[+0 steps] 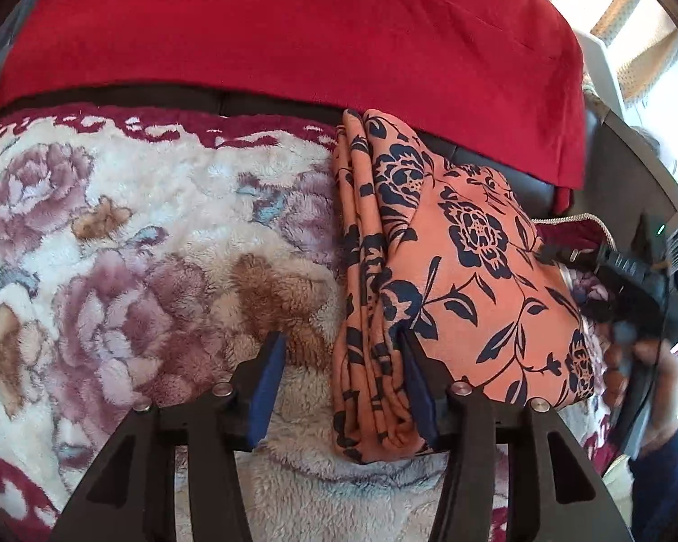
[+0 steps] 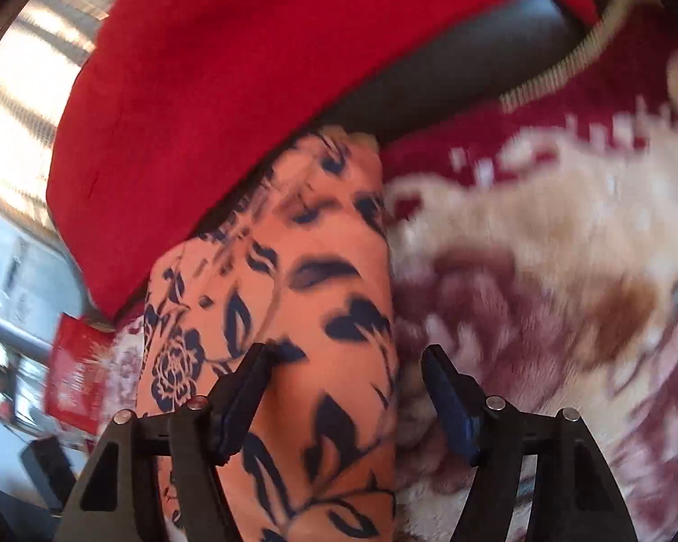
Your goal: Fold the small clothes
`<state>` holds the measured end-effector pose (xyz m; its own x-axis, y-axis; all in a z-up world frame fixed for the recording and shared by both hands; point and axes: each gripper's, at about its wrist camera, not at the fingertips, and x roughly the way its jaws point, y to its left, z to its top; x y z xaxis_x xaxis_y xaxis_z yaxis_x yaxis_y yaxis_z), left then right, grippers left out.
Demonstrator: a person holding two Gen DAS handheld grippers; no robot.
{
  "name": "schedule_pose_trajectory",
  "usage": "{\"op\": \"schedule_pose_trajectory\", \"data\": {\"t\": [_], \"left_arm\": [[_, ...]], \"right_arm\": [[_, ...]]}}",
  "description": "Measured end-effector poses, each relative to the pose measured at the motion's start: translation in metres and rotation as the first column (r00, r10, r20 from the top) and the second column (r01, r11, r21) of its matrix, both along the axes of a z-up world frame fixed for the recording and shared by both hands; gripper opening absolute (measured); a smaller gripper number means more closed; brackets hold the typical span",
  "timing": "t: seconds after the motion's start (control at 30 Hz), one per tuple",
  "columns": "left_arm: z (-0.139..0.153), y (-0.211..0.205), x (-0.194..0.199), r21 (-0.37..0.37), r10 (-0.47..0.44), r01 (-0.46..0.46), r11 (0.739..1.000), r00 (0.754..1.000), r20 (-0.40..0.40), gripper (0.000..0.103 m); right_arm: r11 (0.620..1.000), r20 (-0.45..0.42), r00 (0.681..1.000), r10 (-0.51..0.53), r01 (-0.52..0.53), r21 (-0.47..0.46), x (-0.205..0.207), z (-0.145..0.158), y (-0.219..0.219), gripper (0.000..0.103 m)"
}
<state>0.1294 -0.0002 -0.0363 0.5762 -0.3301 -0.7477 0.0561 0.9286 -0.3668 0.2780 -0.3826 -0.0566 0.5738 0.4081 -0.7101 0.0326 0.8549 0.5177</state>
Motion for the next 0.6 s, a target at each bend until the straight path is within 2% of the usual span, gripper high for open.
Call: {"op": "schedule_pose_trajectory", "data": {"t": [0.13,0.2,0.27,0.3,0.33,0.37,0.43,0.47,0.53,0.6], "left_arm": [[-0.002,0.001,0.000,-0.010,0.003,-0.003,1.000,1.000,-0.001,0.056],[-0.004,0.002,-0.001,-0.009,0.005,-0.005,1.000,1.000,-0.004,0.058],[-0.003,0.002,0.001,-0.013,0.008,-0.008,1.000,1.000,-0.010,0.058],[-0.003,0.002,0.001,-0.011,0.009,-0.009,1.000,1.000,-0.011,0.058],[-0.003,0.002,0.000,-0.006,0.008,-0.008,1.000,1.000,-0.005,0.058],[-0.003,0.001,0.000,0.005,0.007,-0.007,1.000,1.000,0.001,0.060],[-0.004,-0.001,0.001,0.014,0.014,-0.014,1.000,1.000,0.004,0.061],[-0.004,-0.001,0.001,0.013,0.017,-0.017,1.000,1.000,0.003,0.061],[-0.003,-0.001,0.000,0.013,0.024,-0.024,1.000,1.000,0.000,0.061],[0.001,-0.001,-0.003,0.018,0.031,-0.031,0.999,1.000,-0.003,0.061]], "right_arm": [[0.998,0.080,0.996,-0.025,0.030,-0.063,0.014,0.028,0.011,0.073],[0.993,0.031,0.999,0.021,-0.017,-0.119,0.037,0.024,0.023,0.073],[0.976,-0.105,0.994,0.021,-0.043,-0.215,0.060,0.002,0.026,0.073],[0.981,-0.112,0.994,0.006,-0.028,-0.194,0.061,0.002,0.024,0.073],[0.981,-0.092,0.996,-0.002,-0.016,-0.195,0.058,0.008,0.026,0.074],[0.972,-0.021,1.000,0.007,-0.012,-0.235,0.048,0.025,0.032,0.074],[0.960,0.038,0.999,0.016,-0.005,-0.280,0.034,0.042,0.043,0.074],[0.958,0.067,0.996,0.051,-0.030,-0.284,0.025,0.052,0.053,0.074],[0.958,0.081,0.990,0.113,-0.087,-0.275,0.016,0.057,0.066,0.079],[0.956,0.026,0.983,0.183,-0.172,-0.238,0.018,0.046,0.077,0.079]]}}
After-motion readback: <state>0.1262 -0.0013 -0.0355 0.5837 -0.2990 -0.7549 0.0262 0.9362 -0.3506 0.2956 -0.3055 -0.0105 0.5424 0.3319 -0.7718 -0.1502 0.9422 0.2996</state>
